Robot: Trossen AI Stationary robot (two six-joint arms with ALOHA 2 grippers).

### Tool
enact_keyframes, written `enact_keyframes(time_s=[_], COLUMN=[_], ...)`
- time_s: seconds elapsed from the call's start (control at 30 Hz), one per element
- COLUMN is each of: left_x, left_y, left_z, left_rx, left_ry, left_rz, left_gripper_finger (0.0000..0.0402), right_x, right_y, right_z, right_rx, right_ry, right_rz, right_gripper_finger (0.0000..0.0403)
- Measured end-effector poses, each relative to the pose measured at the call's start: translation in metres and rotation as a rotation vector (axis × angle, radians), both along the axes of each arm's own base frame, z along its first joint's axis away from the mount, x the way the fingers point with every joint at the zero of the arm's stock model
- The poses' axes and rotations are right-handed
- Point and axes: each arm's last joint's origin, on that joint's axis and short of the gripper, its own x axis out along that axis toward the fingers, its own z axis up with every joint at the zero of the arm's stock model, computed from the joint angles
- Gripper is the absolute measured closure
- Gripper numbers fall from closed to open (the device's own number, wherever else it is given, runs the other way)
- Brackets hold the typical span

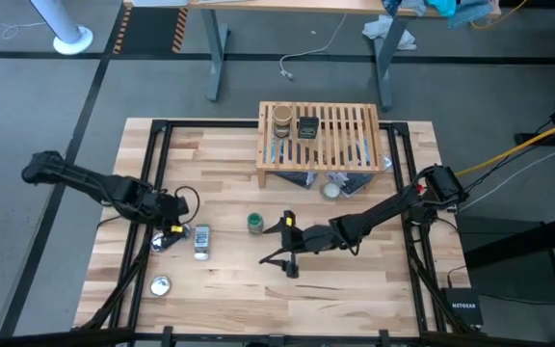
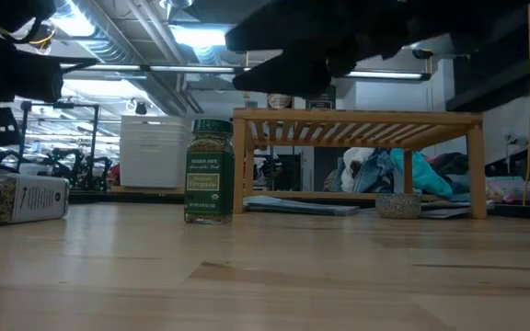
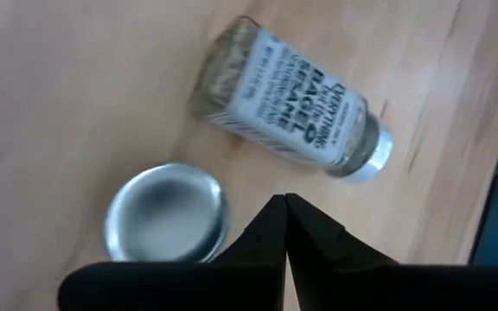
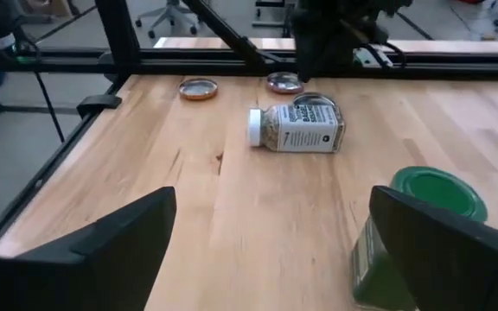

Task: Shelf spices
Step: Move the white seasoning bottle to the middle left of the table

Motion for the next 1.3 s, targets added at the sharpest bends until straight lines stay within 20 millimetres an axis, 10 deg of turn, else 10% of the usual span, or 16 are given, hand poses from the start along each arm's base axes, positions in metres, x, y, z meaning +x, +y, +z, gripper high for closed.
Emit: enact_keyframes(time_s=[1.3], left_x=[0.014], left_y=[-0.026], left_z=[-0.030], left_rx=[0.010], left_ry=[-0.016], left_rz=[-0.071], left_gripper_finger=[0.0401], right_x=[-0.007], right_y=[0.033], right_z=[0.008], right_rx=[0.141], right_ry=[-0.003], right_rz=[0.037], right_gripper_finger=[0.0013])
